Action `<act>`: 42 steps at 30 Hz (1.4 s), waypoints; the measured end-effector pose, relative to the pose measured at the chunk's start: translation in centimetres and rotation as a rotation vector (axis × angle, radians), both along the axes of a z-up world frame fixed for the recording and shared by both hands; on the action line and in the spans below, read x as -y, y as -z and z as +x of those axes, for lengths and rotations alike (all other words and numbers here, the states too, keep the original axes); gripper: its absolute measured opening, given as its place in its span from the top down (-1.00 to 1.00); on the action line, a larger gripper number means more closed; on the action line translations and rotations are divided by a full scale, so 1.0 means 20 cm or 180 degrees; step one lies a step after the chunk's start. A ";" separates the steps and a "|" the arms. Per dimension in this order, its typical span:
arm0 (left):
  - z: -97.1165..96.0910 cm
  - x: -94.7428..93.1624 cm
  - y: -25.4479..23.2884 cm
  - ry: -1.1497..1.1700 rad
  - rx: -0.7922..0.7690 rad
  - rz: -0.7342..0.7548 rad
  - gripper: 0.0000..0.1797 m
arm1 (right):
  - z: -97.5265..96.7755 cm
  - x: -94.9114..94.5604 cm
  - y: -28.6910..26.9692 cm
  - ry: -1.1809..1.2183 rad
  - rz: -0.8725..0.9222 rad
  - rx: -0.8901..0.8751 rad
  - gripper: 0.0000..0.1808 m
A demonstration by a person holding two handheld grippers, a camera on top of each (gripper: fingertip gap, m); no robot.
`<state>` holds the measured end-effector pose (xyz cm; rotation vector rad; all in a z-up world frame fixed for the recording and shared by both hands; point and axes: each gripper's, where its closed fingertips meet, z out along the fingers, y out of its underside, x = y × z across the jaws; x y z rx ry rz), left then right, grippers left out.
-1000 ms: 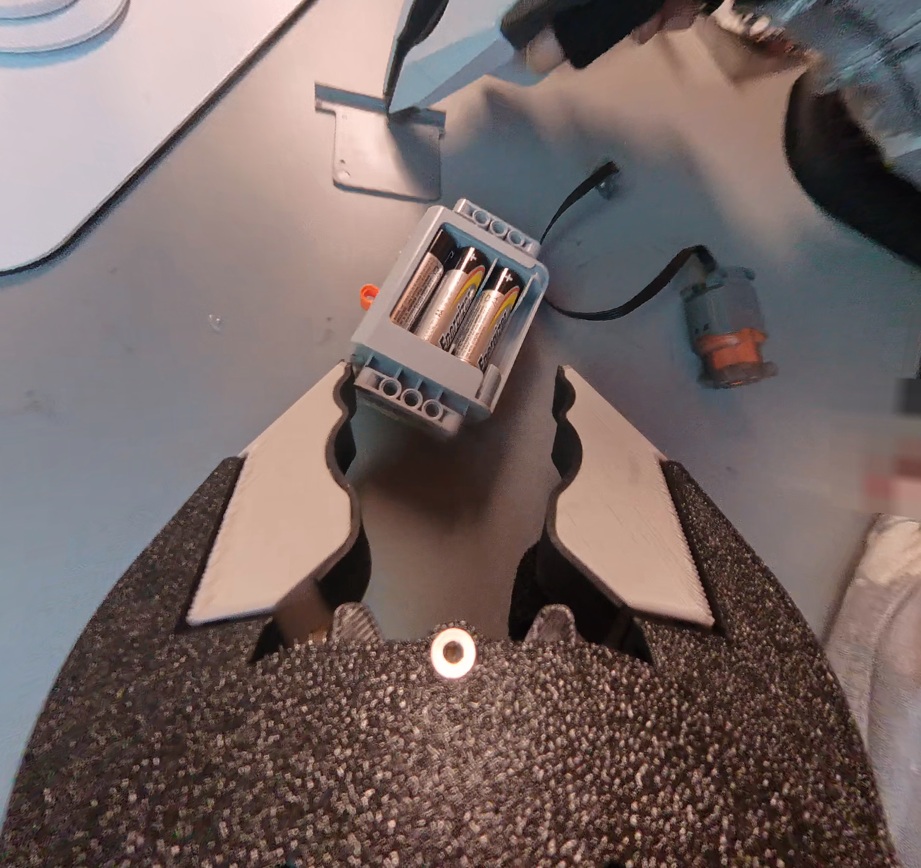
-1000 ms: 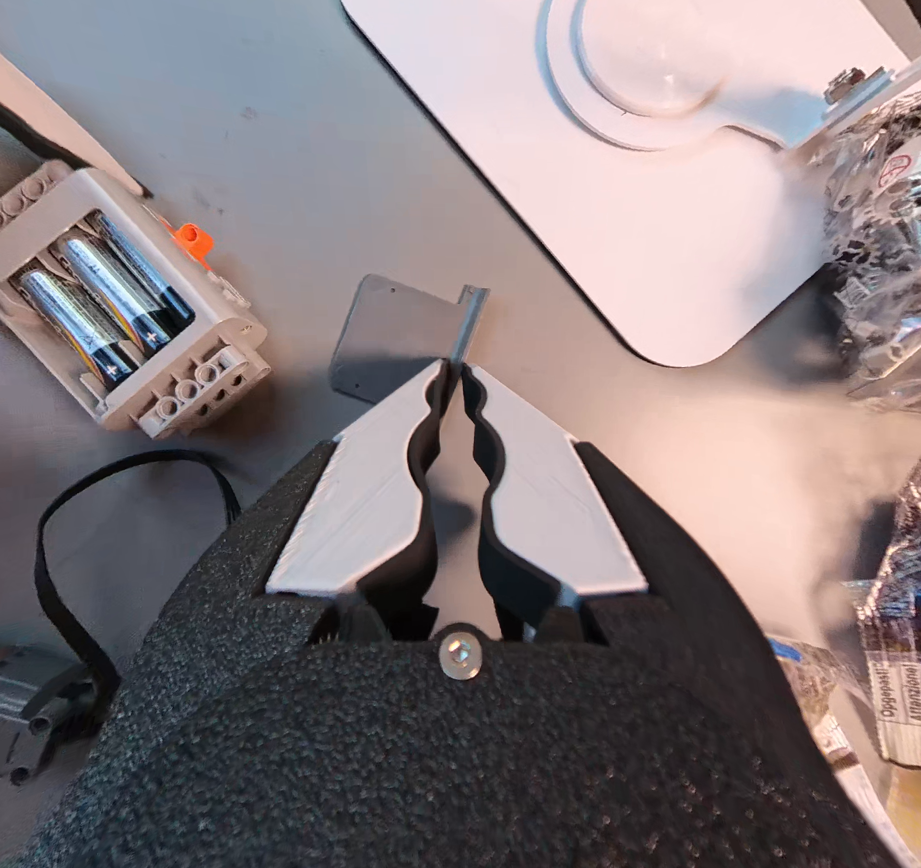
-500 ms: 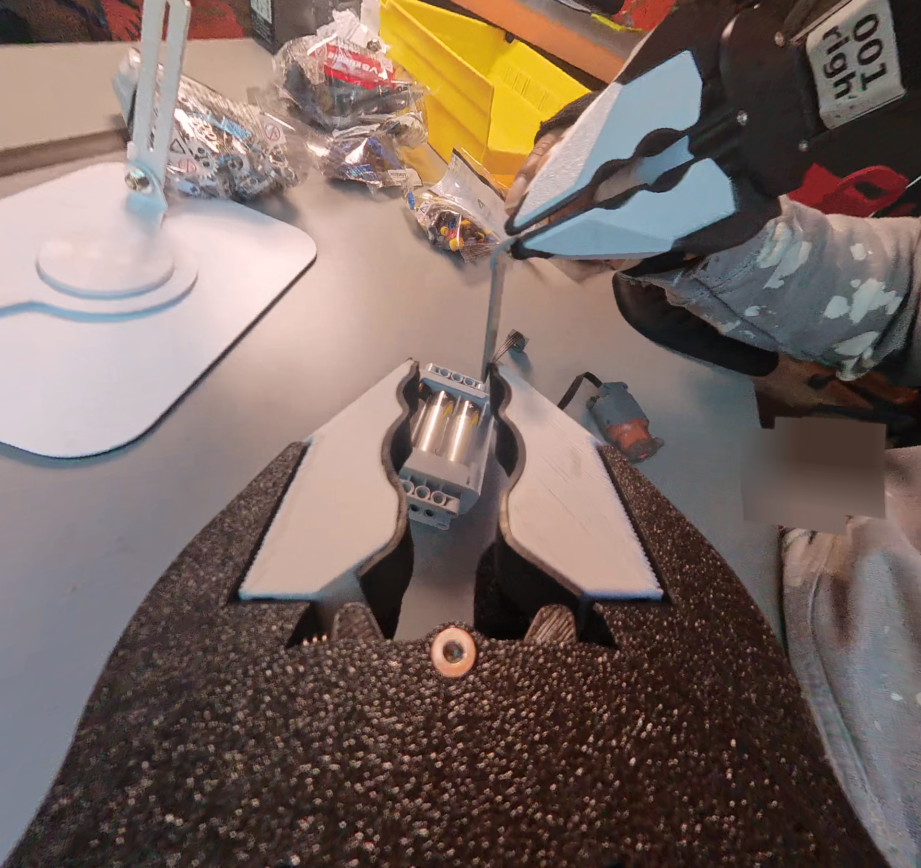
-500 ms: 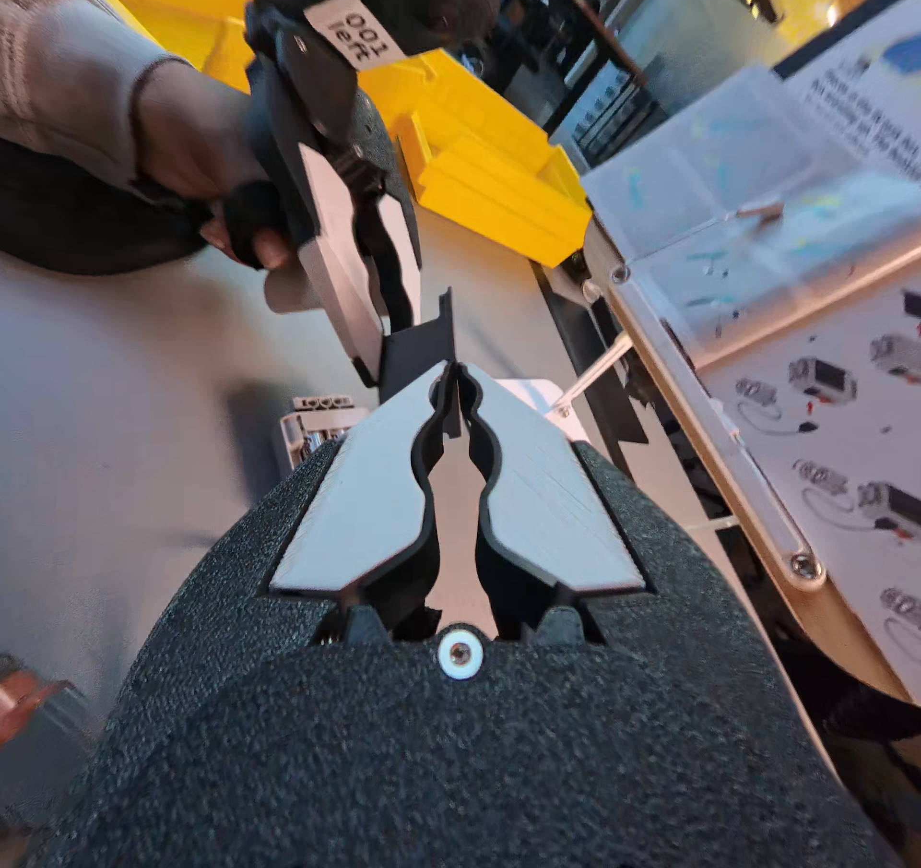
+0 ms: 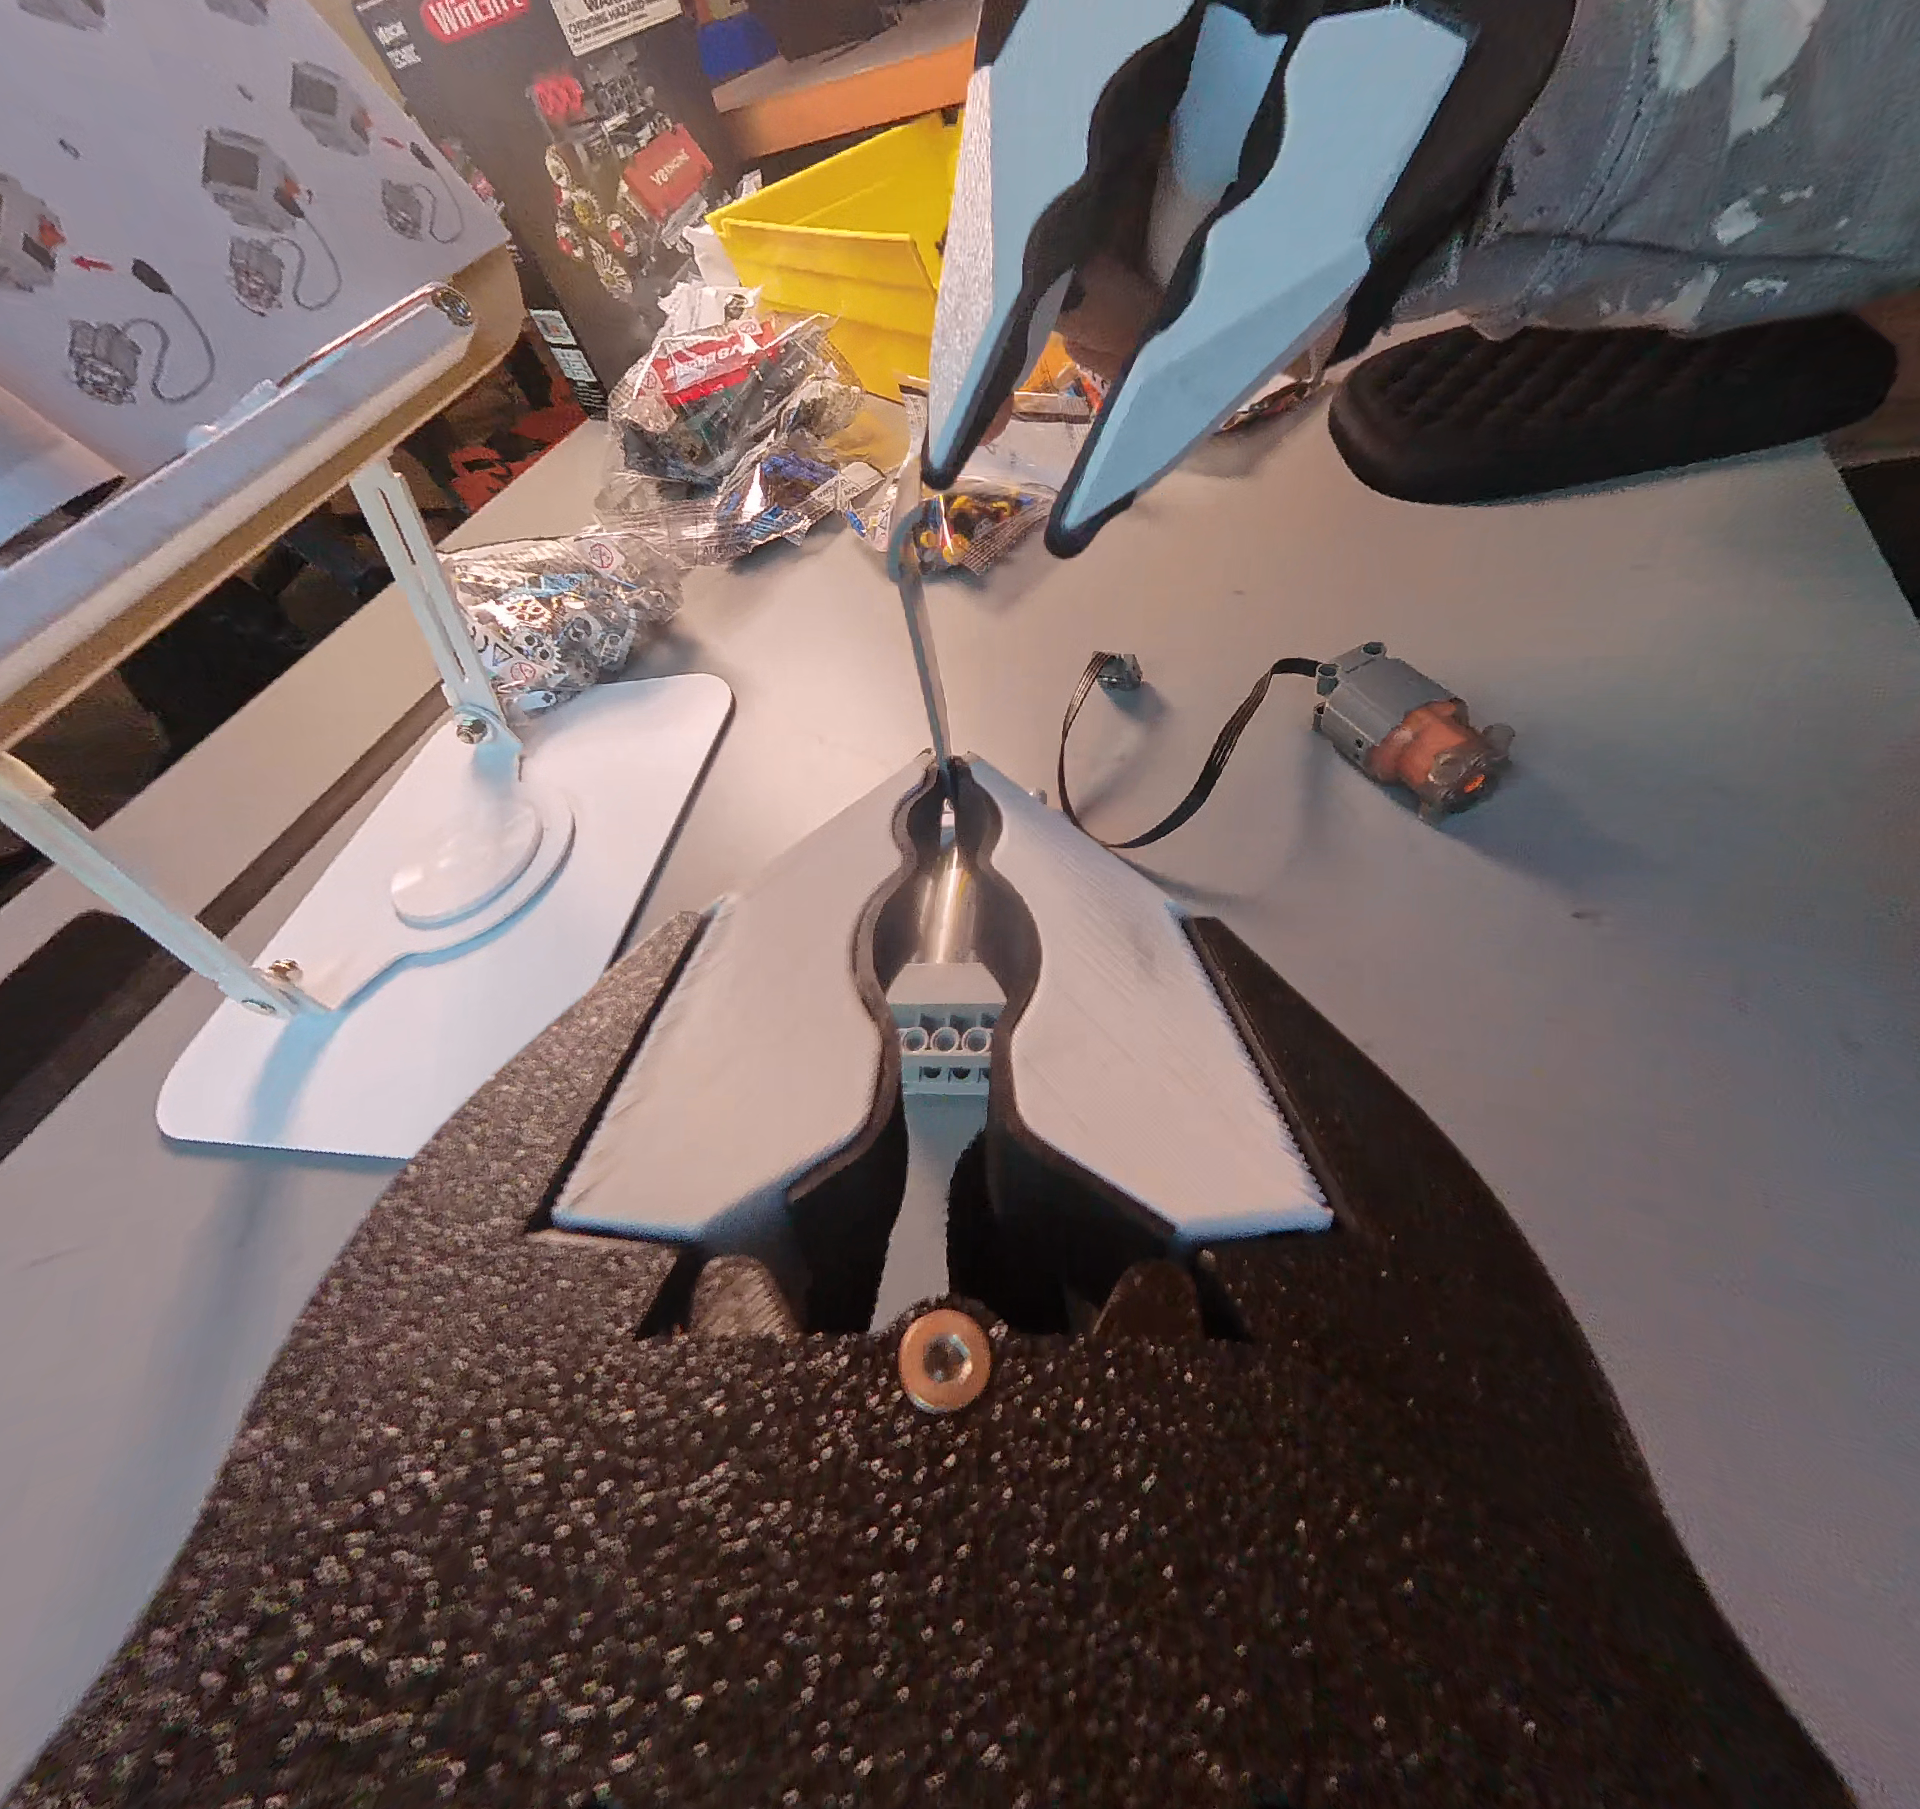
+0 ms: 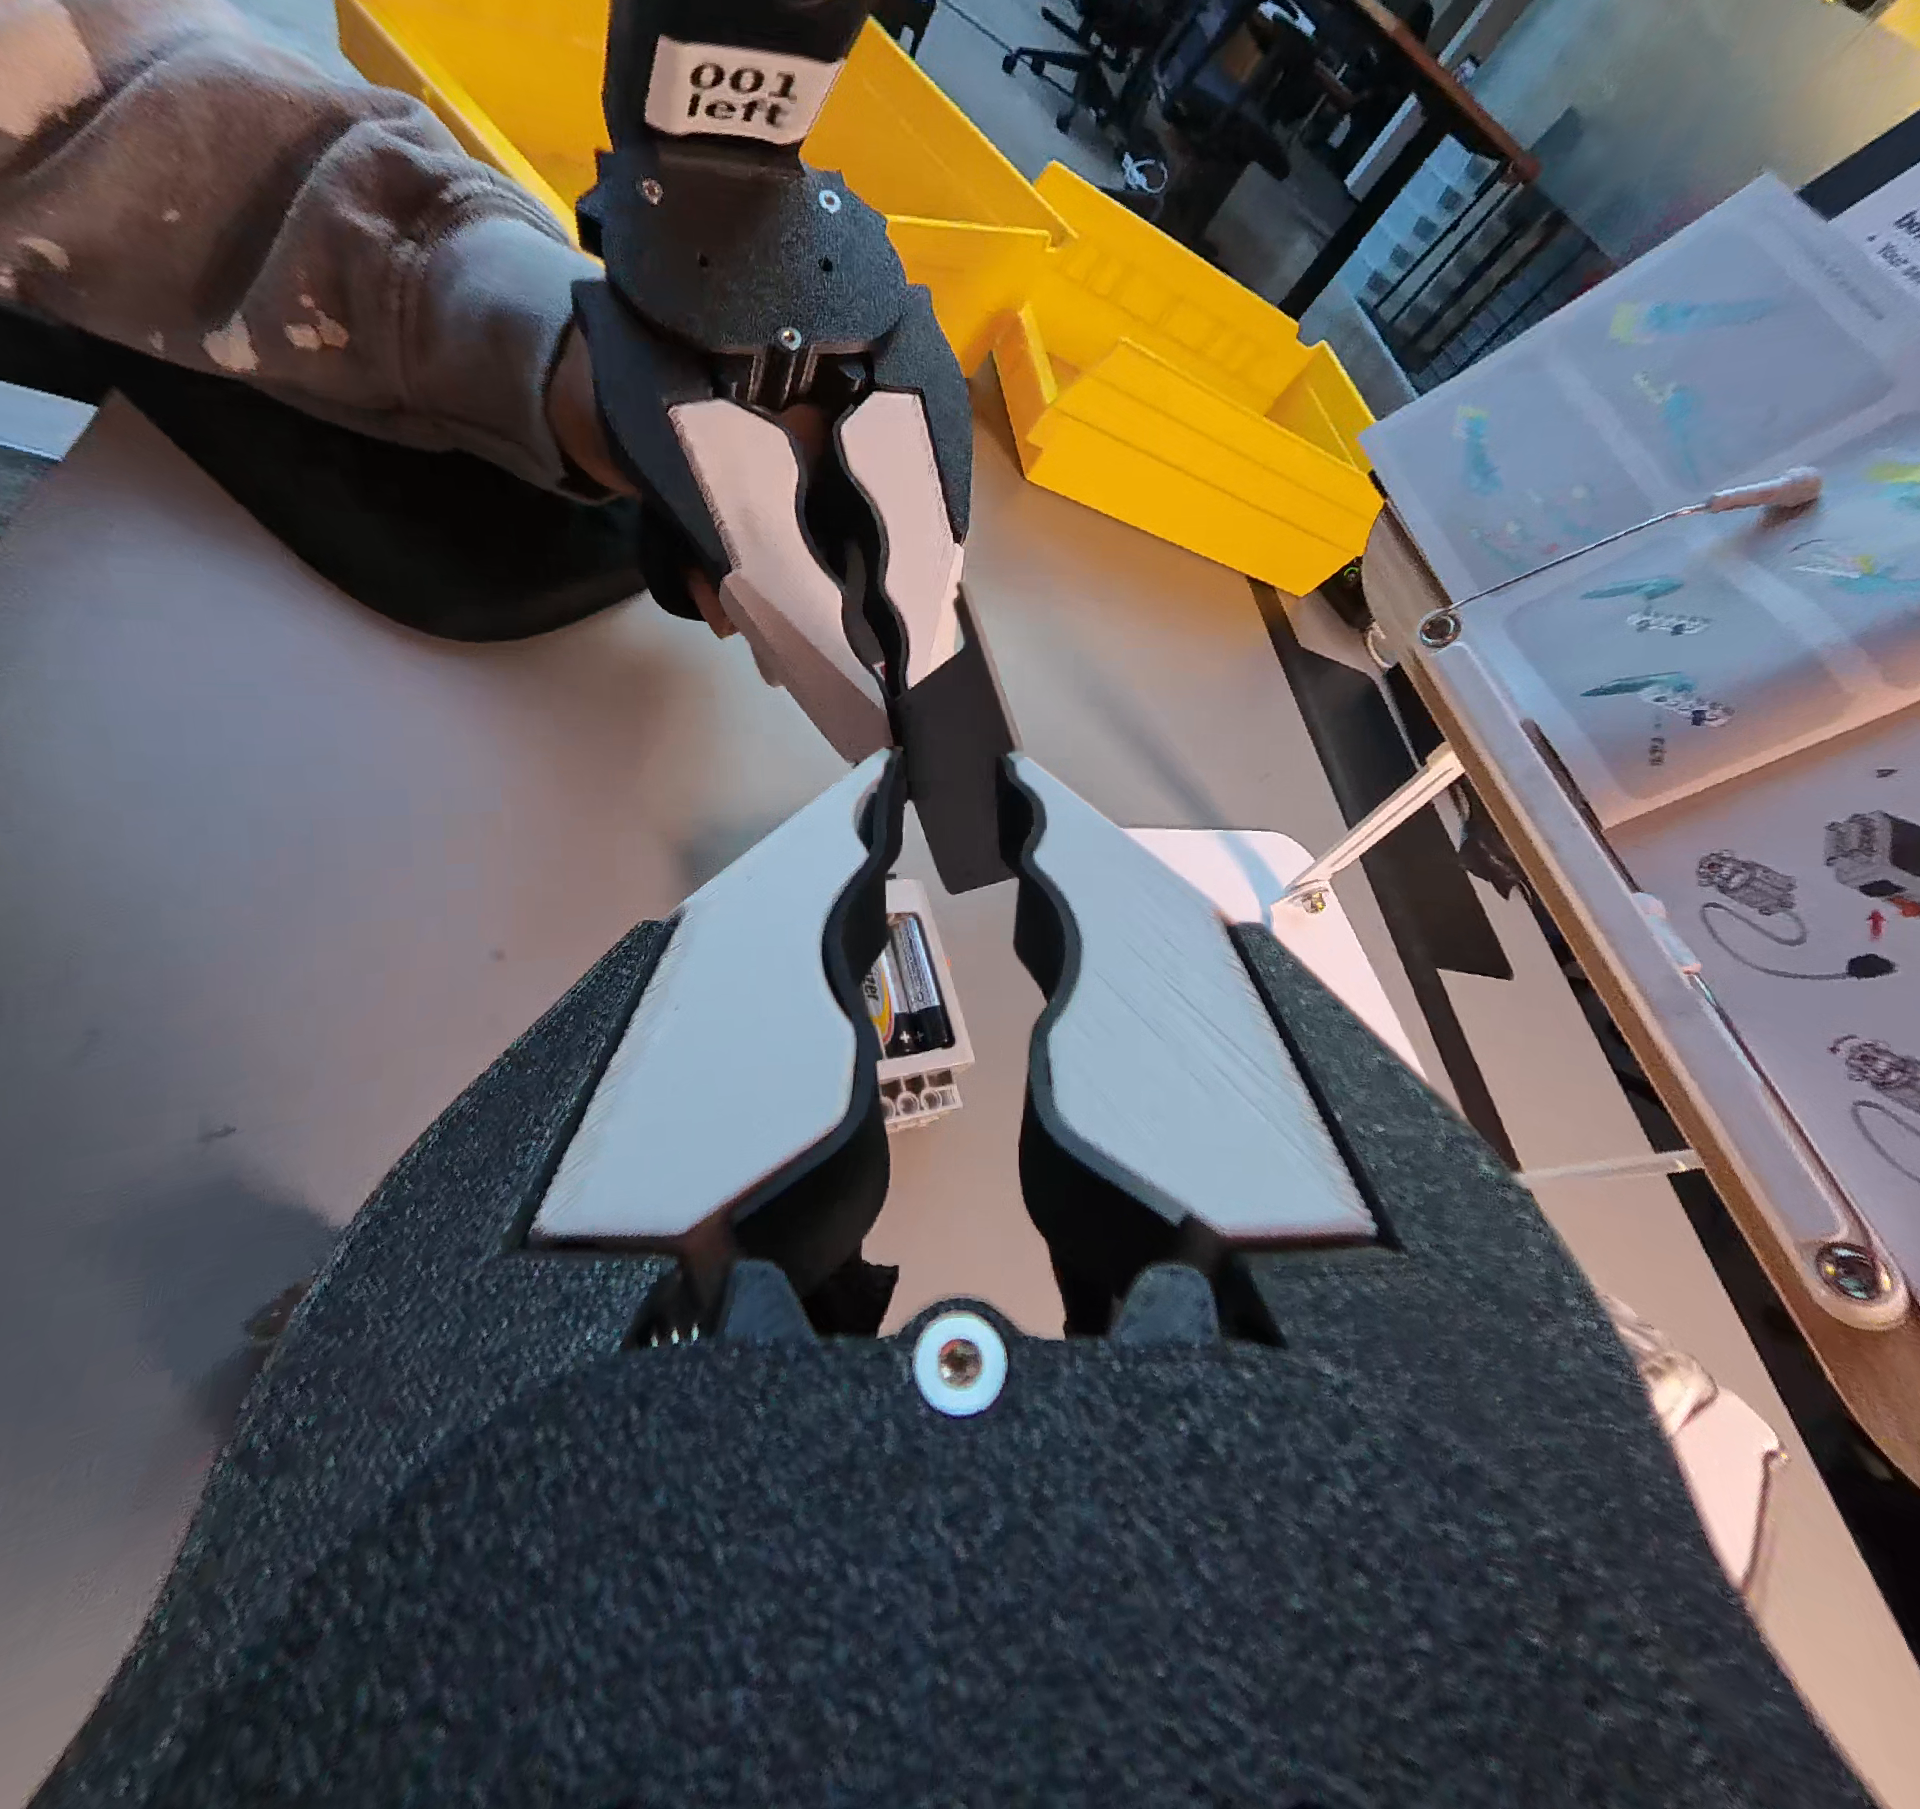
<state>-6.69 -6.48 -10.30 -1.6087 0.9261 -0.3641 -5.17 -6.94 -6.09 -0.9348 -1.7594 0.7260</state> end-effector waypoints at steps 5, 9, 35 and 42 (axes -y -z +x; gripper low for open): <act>0.00 0.02 0.01 0.0037 -0.0106 0.0122 1.00 | 0.02 0.01 -0.06 -0.0091 -0.0054 -0.0077 0.77; 0.03 0.03 0.00 0.0129 -0.0058 0.0125 1.00 | 0.01 0.05 0.07 -0.0235 0.0159 0.0285 0.94; -0.05 -0.02 0.28 -0.0076 0.0337 -0.1584 0.27 | -0.02 -0.10 0.53 0.0371 0.1866 0.0774 0.88; -0.06 -0.03 0.33 -0.0143 0.0154 -0.1599 0.08 | -0.02 -0.11 0.44 0.0683 0.1491 0.0453 0.95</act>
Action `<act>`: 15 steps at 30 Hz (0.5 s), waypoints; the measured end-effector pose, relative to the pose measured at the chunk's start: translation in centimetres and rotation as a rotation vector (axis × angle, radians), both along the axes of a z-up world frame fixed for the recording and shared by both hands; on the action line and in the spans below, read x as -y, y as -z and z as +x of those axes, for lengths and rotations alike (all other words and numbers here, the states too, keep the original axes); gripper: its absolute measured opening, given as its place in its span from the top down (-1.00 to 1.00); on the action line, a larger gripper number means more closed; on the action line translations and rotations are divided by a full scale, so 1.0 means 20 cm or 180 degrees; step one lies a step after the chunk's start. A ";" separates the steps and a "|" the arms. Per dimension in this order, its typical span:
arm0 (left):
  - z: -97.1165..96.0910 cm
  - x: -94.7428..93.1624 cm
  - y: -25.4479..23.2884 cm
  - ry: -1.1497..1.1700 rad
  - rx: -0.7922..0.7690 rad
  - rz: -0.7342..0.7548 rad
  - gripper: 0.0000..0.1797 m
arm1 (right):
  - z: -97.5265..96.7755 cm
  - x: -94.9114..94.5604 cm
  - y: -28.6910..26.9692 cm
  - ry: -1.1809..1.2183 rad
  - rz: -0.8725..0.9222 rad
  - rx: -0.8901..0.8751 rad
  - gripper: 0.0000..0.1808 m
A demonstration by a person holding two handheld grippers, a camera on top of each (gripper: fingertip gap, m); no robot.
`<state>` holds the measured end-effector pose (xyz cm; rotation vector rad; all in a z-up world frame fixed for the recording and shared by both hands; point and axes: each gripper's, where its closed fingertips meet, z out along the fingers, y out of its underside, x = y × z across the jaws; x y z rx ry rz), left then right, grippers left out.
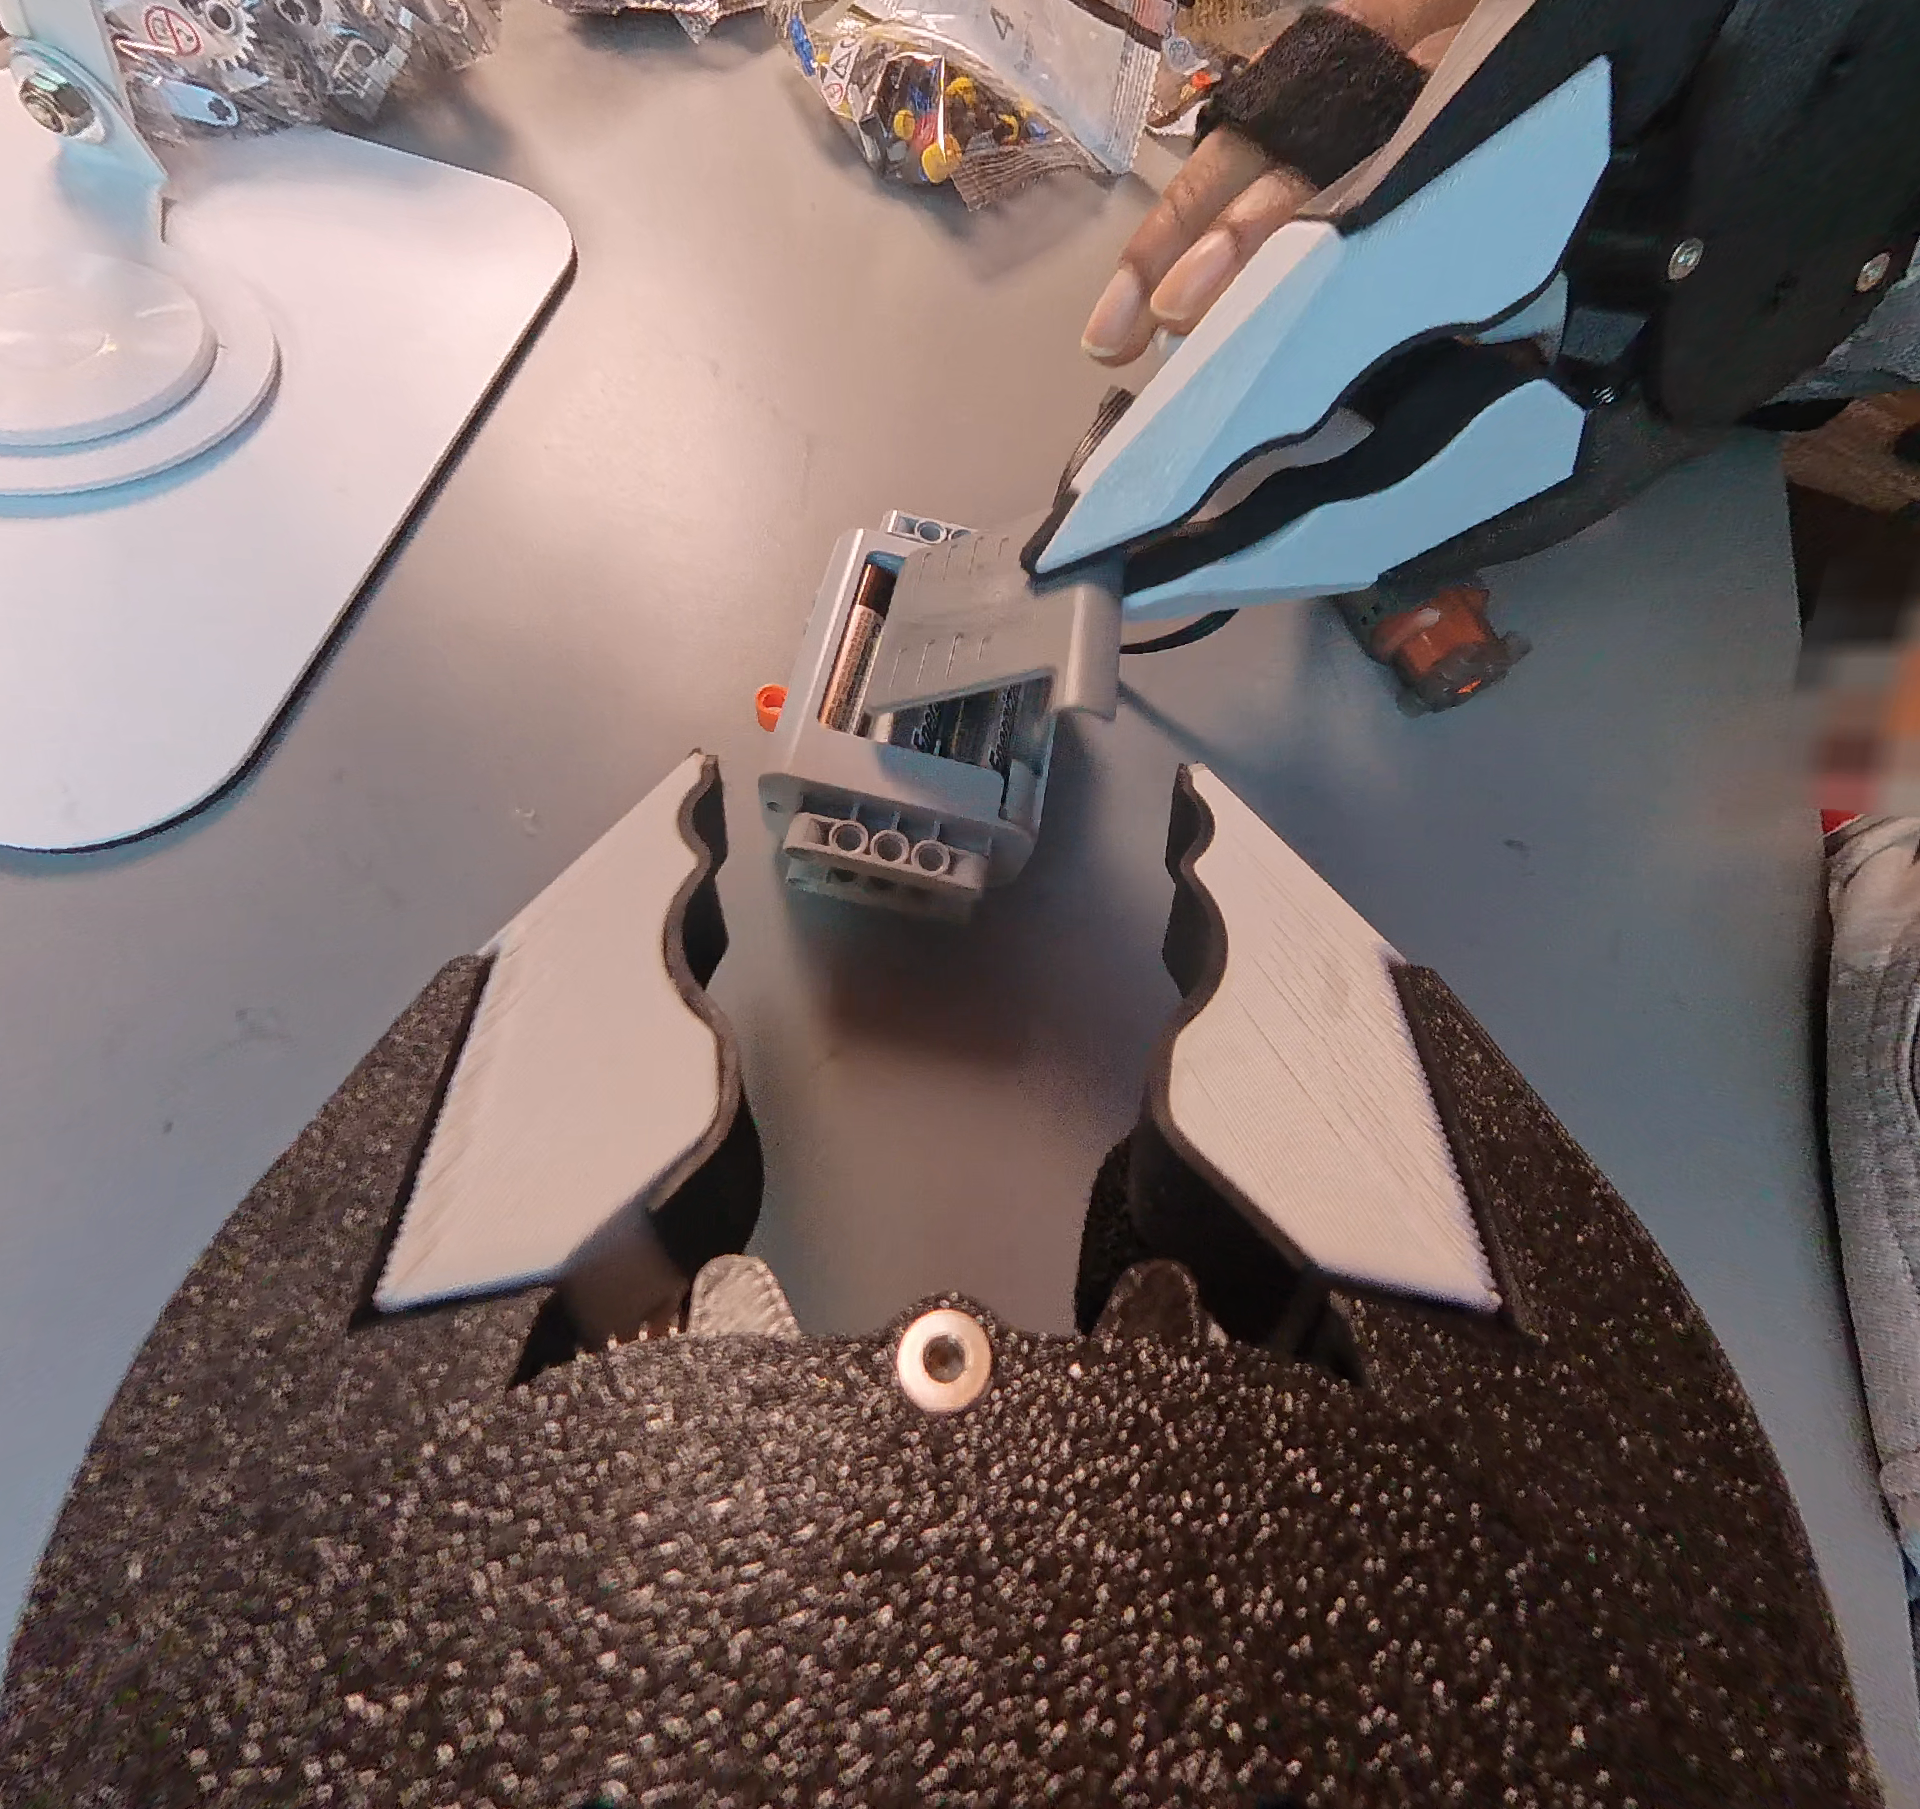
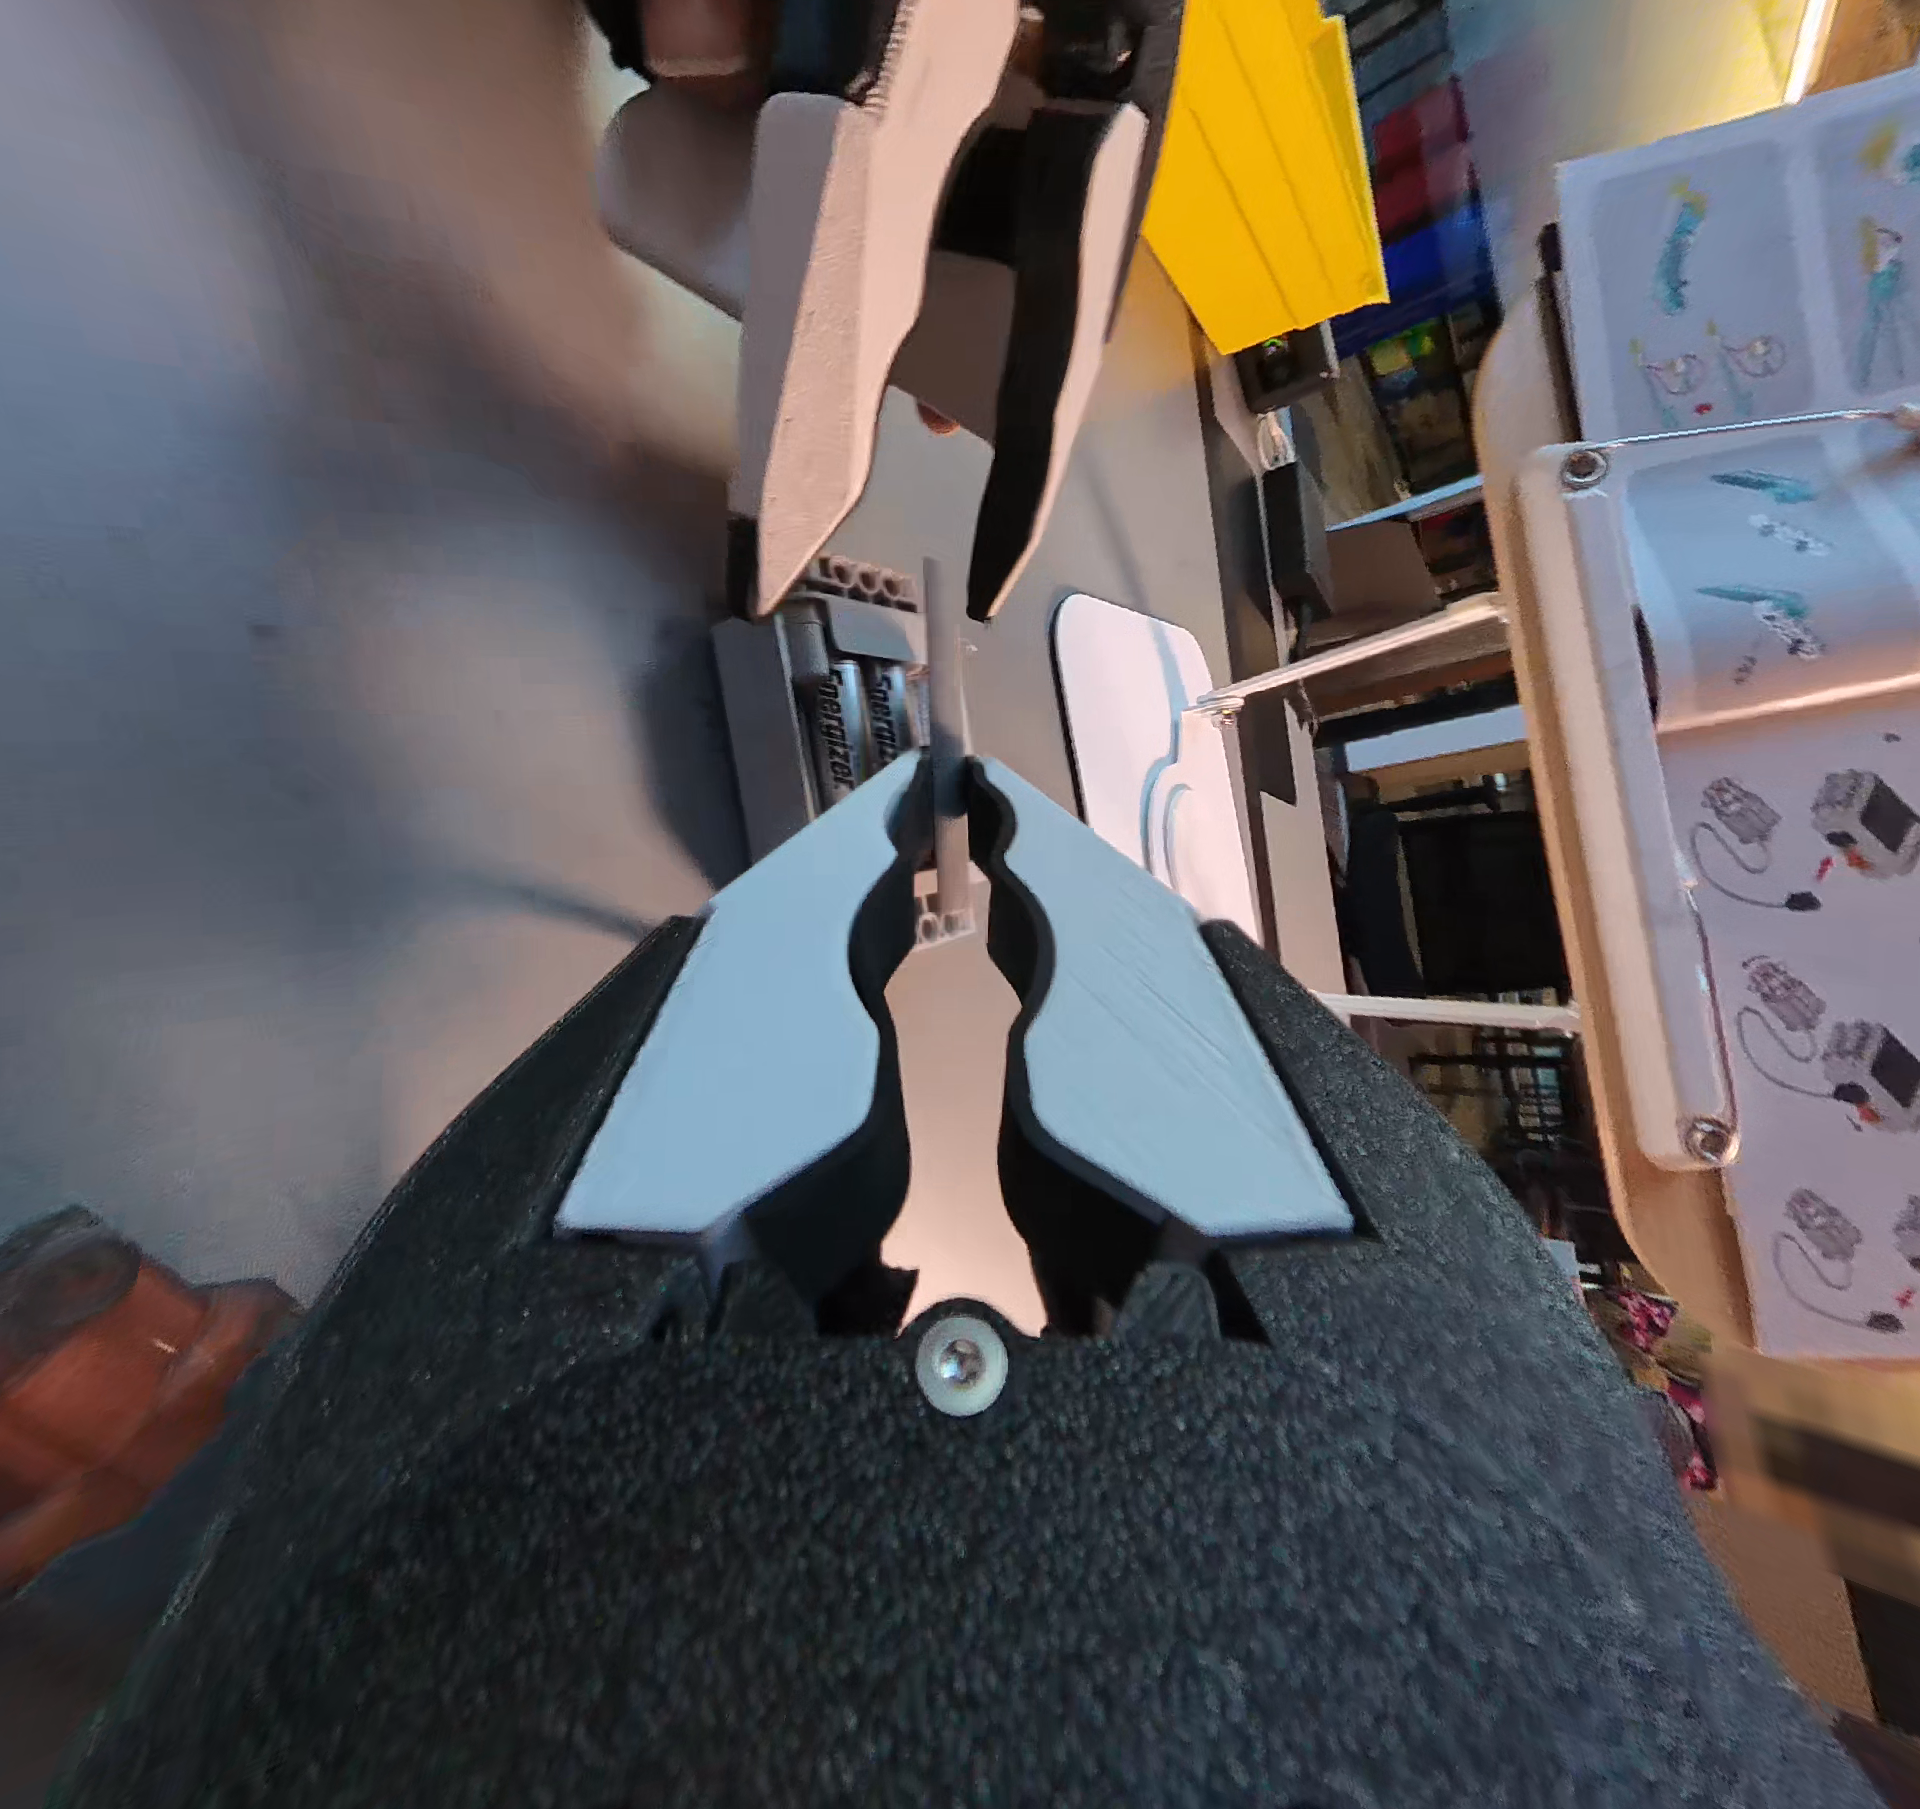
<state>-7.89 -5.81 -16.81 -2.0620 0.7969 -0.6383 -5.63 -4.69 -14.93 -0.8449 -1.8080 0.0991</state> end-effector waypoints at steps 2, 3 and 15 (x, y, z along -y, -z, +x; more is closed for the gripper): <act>0.00 0.00 0.01 -0.0015 -0.0024 -0.0027 0.07 | 0.00 -0.01 -0.04 0.0056 0.0000 -0.0155 0.97; 0.00 -0.01 0.02 -0.0014 -0.0039 -0.0043 0.06 | 0.00 0.00 -0.04 0.0058 0.0007 -0.0204 0.97; 0.00 -0.04 0.15 -0.0065 -0.0550 -0.0031 0.27 | 0.00 0.01 0.06 -0.0108 0.0752 0.0159 0.94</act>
